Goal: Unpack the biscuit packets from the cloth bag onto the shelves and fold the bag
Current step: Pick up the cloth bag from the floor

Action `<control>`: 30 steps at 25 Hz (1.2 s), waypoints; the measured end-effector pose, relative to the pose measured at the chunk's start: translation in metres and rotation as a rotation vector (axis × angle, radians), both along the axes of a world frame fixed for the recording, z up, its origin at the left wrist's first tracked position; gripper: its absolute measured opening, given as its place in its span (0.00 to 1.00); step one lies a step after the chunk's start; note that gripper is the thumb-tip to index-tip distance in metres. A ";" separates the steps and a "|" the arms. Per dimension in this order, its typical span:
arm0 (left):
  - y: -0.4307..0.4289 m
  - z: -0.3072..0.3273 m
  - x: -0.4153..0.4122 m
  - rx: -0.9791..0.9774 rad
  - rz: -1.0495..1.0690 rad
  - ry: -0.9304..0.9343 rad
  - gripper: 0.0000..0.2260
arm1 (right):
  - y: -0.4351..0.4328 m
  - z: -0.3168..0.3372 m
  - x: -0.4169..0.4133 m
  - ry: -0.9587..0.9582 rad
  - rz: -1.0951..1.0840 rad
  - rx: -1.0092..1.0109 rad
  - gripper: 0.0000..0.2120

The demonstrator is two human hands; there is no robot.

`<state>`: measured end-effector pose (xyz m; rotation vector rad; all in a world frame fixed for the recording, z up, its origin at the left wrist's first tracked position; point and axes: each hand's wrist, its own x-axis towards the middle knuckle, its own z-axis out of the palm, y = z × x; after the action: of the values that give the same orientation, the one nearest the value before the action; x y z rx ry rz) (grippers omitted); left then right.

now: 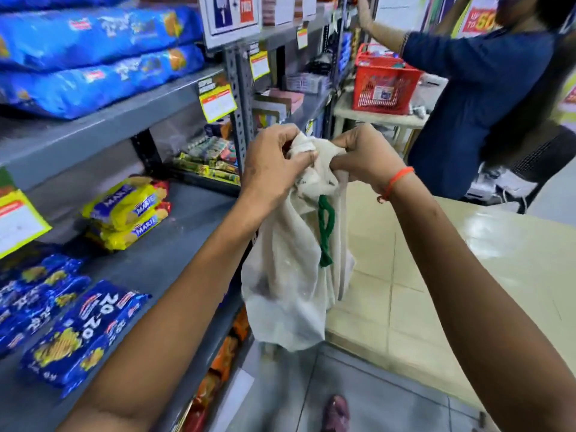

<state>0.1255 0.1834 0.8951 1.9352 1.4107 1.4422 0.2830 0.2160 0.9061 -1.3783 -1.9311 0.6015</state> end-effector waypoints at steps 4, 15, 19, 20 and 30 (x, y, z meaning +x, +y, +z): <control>0.061 -0.004 0.014 0.012 0.090 -0.030 0.11 | 0.067 -0.013 0.015 -0.010 -0.063 0.121 0.08; 0.145 -0.145 0.013 -0.165 0.270 -0.049 0.09 | 0.151 -0.125 0.042 0.232 -0.171 0.047 0.11; 0.134 -0.215 0.003 -0.456 0.286 0.013 0.11 | 0.147 -0.186 0.059 0.022 -0.115 -0.105 0.17; 0.132 -0.231 -0.001 -0.518 0.294 0.037 0.11 | 0.142 -0.208 0.062 -0.055 -0.104 -0.163 0.18; 0.127 -0.283 -0.002 -0.521 0.228 0.639 0.36 | 0.102 -0.284 0.057 -0.339 0.108 -0.150 0.34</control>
<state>0.1233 0.3099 0.6120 1.9874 2.0749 0.4229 0.3403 0.3178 0.6219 -1.5572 -2.2793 0.6040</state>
